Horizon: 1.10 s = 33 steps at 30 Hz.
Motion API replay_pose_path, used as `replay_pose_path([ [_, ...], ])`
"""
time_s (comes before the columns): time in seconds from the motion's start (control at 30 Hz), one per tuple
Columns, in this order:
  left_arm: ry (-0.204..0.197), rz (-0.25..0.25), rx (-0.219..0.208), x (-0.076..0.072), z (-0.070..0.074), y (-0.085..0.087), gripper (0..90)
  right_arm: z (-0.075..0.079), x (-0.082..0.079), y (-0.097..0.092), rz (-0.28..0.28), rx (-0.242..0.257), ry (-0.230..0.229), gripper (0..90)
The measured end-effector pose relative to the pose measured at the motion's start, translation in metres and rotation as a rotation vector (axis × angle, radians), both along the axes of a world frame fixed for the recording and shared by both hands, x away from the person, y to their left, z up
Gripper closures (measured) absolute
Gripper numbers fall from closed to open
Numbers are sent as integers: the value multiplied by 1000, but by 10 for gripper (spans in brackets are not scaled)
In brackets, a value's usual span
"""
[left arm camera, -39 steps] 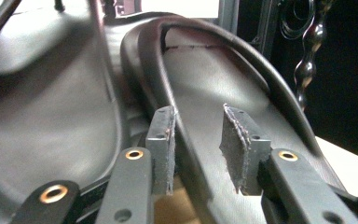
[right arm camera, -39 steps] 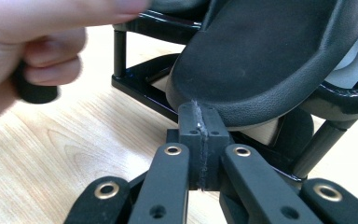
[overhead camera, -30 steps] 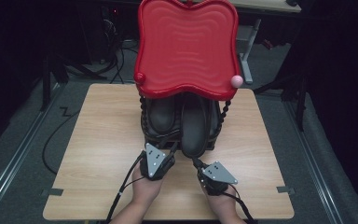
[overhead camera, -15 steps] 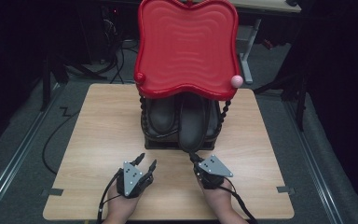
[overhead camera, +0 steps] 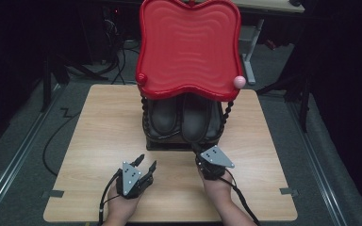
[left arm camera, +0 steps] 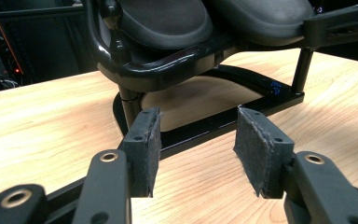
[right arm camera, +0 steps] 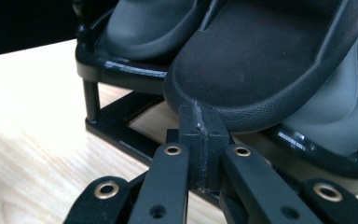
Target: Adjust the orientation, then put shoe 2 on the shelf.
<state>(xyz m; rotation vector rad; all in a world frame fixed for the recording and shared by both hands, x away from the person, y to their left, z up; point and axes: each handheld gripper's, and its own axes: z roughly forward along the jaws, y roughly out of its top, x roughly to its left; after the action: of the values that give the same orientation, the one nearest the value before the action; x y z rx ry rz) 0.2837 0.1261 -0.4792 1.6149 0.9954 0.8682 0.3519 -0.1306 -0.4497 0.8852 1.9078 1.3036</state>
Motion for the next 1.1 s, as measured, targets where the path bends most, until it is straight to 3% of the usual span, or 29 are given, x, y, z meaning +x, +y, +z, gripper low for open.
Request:
replay_pose_path([
  [0.33, 4, -5, 1, -1, -1, 2, 506, 11, 25, 5, -41, 11, -8, 900],
  [0.73, -6, 4, -2, 1, 0, 3, 526, 11, 45, -2, -102, -16, 1, 899],
  [0.87, -42, 37, -14, 7, 5, 1, 639, 13, 41, -13, -124, -6, -3, 899],
  [0.93, -76, 79, 4, 14, 13, -3, 743, 14, 38, -18, -125, 0, -8, 899],
  [1.0, -85, 90, 7, 17, 15, -4, 830, 14, 37, -22, -127, -5, -12, 900],
  [1.1, -123, 152, 47, 39, 20, -17, 897, 15, 38, -31, -141, 0, -10, 900],
])
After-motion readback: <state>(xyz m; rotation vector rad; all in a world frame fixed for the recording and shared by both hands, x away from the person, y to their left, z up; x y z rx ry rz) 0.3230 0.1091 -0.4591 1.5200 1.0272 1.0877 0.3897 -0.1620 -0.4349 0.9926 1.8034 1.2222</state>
